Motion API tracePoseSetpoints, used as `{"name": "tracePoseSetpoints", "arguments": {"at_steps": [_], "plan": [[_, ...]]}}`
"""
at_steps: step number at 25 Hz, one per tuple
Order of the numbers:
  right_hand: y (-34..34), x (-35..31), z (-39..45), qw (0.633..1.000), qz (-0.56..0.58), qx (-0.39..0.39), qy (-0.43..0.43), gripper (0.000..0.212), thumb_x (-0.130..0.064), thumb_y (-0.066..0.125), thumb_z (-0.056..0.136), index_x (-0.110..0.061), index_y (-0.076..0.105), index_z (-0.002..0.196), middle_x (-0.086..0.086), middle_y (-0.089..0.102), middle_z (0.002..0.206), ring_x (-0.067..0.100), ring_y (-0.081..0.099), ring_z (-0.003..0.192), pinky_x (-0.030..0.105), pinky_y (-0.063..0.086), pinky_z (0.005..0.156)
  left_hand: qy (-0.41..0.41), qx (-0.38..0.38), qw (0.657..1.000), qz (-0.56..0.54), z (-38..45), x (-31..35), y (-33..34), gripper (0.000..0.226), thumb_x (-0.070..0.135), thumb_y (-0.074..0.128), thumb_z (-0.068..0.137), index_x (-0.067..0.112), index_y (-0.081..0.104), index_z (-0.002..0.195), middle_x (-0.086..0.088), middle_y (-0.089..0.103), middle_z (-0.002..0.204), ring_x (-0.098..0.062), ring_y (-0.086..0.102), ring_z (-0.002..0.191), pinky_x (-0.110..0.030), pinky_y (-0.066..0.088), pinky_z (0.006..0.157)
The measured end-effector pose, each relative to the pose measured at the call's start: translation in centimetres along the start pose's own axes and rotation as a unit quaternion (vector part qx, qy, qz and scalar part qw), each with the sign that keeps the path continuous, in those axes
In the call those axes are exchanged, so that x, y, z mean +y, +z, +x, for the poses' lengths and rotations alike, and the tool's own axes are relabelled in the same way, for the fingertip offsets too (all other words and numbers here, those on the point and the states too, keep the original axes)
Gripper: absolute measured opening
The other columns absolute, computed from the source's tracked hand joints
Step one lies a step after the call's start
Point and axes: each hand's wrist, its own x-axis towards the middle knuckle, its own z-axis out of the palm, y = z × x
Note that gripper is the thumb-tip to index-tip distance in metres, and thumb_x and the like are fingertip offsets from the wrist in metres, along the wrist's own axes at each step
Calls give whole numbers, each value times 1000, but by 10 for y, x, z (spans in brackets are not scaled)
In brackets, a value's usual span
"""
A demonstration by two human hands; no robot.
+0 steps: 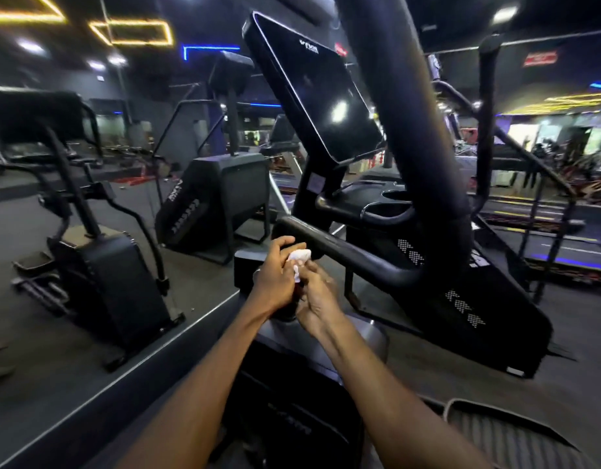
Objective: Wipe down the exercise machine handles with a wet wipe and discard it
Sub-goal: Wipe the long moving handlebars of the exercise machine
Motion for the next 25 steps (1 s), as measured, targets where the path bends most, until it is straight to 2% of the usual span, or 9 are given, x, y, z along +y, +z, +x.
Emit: {"name": "tracePoseSetpoints", "arguments": {"at_steps": [3, 5, 7, 8, 11, 15, 17, 21, 25], "plan": [[-27, -15, -10, 998, 59, 4, 30, 18, 11, 48, 93, 2, 62, 95, 15, 56, 83, 19, 52, 65, 24, 47, 53, -8, 17, 996, 84, -17, 19, -1, 39, 6, 61, 91, 19, 51, 125, 2, 65, 123, -12, 62, 112, -41, 50, 101], [-44, -32, -10, 992, 124, 4, 18, 23, 13, 41, 96, -3, 56, 91, 9, 48, 77, 16, 44, 62, 22, 42, 52, 2, 43, 996, 83, -22, 39, -1, 30, 9, 62, 90, 23, 58, 116, 2, 68, 115, -11, 68, 83, -37, 59, 75], [-55, -50, -8, 984, 175, 7, 11, 25, 10, 36, 98, -6, 55, 93, 10, 49, 78, 17, 47, 65, 24, 41, 60, 24, 43, 997, 57, -24, 59, 3, 20, 12, 59, 92, 29, 61, 102, 1, 69, 105, -13, 62, 53, -26, 49, 43], [-59, -58, -12, 981, 191, -5, 10, 29, 7, 33, 101, -5, 57, 89, 10, 53, 79, 17, 51, 67, 25, 44, 63, 37, 43, 997, 47, -25, 68, 7, 19, 13, 58, 93, 31, 62, 98, 1, 69, 98, -14, 60, 48, -20, 44, 39], [-66, -72, -32, 987, 150, -51, -39, 33, 6, 39, 96, -5, 67, 83, 7, 62, 75, 14, 52, 62, 23, 42, 60, 70, 45, 996, 42, -30, 86, 24, 20, 16, 55, 93, 34, 64, 94, 4, 66, 80, -8, 62, 55, -17, 44, 47], [-70, -90, -65, 991, 121, -22, -51, 29, 15, 46, 88, -1, 68, 77, 13, 60, 74, 16, 50, 55, 24, 40, 56, 99, 72, 992, 29, -37, 98, 41, 22, 19, 59, 90, 39, 67, 87, 9, 71, 89, -6, 66, 80, -30, 53, 72], [-77, -98, -80, 994, 91, -4, -61, 26, 18, 43, 87, 0, 62, 83, 16, 61, 76, 17, 58, 50, 25, 48, 49, 116, 68, 991, 14, -43, 106, 56, 24, 20, 59, 87, 42, 68, 82, 14, 72, 87, -5, 67, 86, -26, 53, 79], [-88, -109, -109, 998, 41, -8, -54, 32, 25, 39, 83, 1, 57, 96, 18, 63, 72, 19, 62, 50, 26, 54, 47, 144, 44, 988, 12, -60, 129, 83, 19, 17, 59, 83, 32, 66, 76, 21, 68, 72, 6, 60, 68, -10, 44, 65], [-94, -125, -131, 997, -14, -28, -72, 29, 24, 40, 83, 1, 56, 92, 12, 65, 58, 17, 65, 50, 28, 58, 53, 111, 65, 991, -36, -68, 144, 101, 9, 10, 59, 82, 8, 68, 80, -3, 70, 73, -13, 61, 71, -36, 48, 64]]}}
